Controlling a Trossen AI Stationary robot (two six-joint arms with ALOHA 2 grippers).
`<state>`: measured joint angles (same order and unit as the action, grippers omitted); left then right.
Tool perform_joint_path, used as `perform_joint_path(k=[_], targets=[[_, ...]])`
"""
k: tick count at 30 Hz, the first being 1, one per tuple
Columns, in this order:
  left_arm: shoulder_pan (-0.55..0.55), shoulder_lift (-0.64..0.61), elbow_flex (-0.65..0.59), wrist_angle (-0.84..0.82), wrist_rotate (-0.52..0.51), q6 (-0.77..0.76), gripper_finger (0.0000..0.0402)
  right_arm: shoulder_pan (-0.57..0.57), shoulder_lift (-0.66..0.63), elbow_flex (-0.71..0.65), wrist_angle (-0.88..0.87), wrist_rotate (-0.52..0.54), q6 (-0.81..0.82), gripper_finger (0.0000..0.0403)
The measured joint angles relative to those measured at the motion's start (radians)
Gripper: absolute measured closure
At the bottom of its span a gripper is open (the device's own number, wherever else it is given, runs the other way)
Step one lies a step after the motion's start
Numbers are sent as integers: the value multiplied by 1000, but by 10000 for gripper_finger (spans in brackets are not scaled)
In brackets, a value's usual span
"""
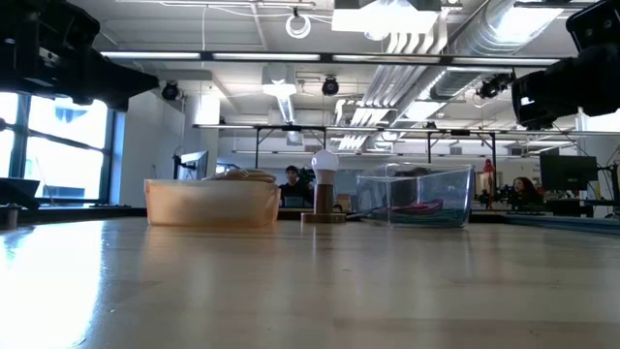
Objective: Pick & Place USB Port
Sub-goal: Return to Home Position
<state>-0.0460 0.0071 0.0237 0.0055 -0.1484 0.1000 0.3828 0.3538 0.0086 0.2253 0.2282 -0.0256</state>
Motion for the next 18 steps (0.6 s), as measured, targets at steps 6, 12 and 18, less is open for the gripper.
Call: perform_joint_path(k=[6, 12, 18], targets=[[0, 0, -1, -4, 16, 0, 401, 0, 0, 0, -29, -46, 31, 403], [0, 0, -1, -5, 23, 0, 401, -1, -1, 0, -30, -82, 31, 403], [0, 0, -1, -7, 28, 0, 401, -2, -1, 0, -34, -82, 35, 403]])
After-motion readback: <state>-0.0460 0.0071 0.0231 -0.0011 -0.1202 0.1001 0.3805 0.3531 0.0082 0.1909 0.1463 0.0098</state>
